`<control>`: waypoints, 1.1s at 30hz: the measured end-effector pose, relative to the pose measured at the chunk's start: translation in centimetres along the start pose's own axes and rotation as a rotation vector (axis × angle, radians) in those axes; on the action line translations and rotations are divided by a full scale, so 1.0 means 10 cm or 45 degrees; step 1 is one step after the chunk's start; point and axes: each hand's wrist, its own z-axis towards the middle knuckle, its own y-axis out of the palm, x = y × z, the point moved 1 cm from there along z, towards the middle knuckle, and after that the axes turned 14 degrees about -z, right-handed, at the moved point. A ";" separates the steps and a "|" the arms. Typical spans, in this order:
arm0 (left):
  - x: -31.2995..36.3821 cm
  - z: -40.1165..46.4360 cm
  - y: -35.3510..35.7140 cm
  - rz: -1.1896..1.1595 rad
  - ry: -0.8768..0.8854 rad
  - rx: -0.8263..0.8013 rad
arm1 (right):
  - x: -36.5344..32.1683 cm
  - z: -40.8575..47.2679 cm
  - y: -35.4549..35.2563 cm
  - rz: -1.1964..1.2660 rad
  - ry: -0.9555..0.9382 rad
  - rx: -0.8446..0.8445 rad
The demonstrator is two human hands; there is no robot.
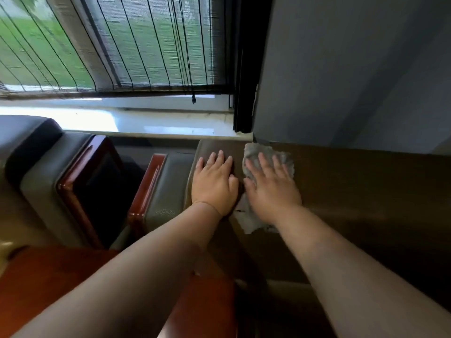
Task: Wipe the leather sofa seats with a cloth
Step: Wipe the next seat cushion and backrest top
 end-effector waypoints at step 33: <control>-1.90 -0.10 -0.18 0.028 -0.073 -0.080 | -1.10 0.92 -0.32 0.028 -0.326 -0.084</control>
